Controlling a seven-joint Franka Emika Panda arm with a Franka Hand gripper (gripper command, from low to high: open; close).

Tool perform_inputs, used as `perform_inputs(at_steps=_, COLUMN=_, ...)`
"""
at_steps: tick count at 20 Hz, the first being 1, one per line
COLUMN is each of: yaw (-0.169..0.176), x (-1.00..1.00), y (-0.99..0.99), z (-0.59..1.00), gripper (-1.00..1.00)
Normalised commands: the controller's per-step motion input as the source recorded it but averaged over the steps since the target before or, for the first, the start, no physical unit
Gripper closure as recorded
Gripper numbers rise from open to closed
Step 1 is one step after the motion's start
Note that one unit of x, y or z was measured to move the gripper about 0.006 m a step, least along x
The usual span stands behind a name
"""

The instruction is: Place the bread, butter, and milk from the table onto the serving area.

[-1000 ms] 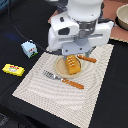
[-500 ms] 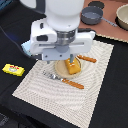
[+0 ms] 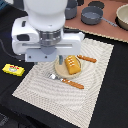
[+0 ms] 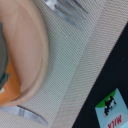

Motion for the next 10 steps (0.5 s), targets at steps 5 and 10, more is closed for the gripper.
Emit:
perform_inputs(at_steps=5, yaw=0.053, x=-0.7, y=0.03, z=0.0, gripper=-1.0)
perform_inputs(at_steps=10, yaw=0.066, x=-0.69, y=0.0, z=-0.01, gripper=-1.0)
